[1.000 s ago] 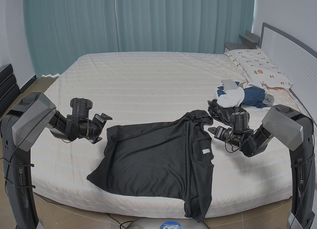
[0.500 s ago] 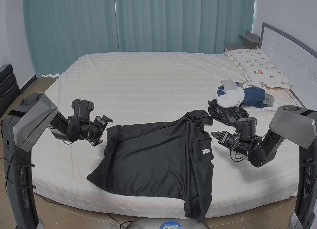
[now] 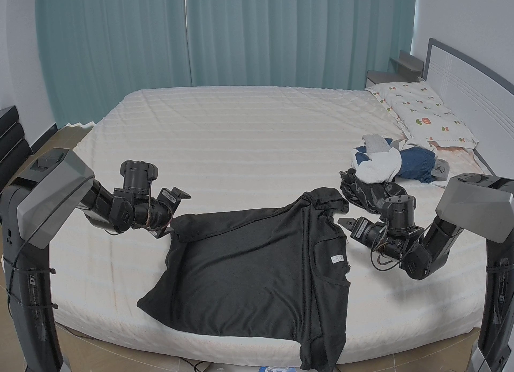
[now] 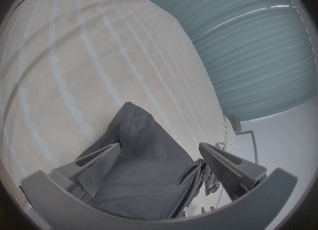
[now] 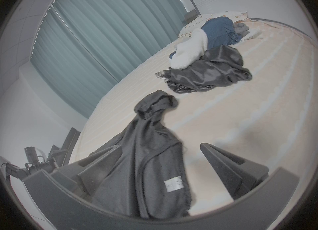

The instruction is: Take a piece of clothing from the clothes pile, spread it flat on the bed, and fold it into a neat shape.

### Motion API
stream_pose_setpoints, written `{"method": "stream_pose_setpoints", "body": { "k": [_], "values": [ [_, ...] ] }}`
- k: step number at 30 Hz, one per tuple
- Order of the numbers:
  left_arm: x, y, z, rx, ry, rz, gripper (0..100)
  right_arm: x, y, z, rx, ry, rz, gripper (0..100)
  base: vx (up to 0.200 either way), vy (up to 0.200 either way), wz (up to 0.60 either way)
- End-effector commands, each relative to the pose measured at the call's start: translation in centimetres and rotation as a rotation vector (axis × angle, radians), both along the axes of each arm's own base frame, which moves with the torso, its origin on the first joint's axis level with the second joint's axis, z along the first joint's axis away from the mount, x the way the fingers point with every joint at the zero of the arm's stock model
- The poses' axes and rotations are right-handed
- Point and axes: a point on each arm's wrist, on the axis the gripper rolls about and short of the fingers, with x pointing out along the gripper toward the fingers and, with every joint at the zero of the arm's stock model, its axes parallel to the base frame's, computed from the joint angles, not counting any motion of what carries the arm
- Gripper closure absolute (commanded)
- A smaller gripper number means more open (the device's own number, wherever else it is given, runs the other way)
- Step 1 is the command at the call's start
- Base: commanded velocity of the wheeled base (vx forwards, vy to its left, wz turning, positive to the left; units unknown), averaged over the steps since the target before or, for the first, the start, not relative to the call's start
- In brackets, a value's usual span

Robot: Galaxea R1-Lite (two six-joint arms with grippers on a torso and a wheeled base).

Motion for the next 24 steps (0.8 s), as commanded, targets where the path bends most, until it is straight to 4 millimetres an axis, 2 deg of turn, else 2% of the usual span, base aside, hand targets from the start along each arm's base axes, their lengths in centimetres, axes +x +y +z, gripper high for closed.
{"method": "stream_pose_setpoints", "body": {
  "k": [1, 3, 4, 6, 13, 19, 24],
  "values": [
    [0.0, -1.0, -0.8, 0.008, 0.014, -0.020, 0, -0.2, 0.5, -0.1, 0.005, 0.002, 0.009, 0, 0.000, 0.000, 0.00],
    [0.0, -1.0, -0.8, 0.008, 0.014, -0.020, 0, -0.2, 0.5, -0.1, 0.005, 0.002, 0.009, 0, 0.000, 0.000, 0.00],
    [-0.1, -2.0, -1.8, 0.022, 0.033, -0.039, 0, -0.2, 0.5, -0.2, 0.005, 0.006, 0.009, 0, 0.000, 0.000, 0.00],
    [-0.1, -2.2, -2.1, 0.033, 0.037, -0.032, 0, -0.2, 0.5, -0.2, 0.005, 0.006, 0.009, 0, 0.000, 0.000, 0.00],
    [-0.3, -2.5, -2.4, 0.086, 0.038, -0.049, 0, -0.4, 1.0, -0.3, 0.000, 0.010, 0.017, 0, 0.000, 0.000, 0.00],
    [-0.1, -2.4, -4.1, 0.211, 0.045, -0.052, 0, -0.6, 1.7, -0.8, -0.005, 0.020, 0.031, 0, 0.000, 0.000, 0.00],
    [0.5, -2.9, -4.8, 0.219, 0.040, -0.062, 0, -0.6, 1.8, -1.1, -0.007, 0.028, 0.034, 0, 0.000, 0.000, 0.00]
  ]
}}
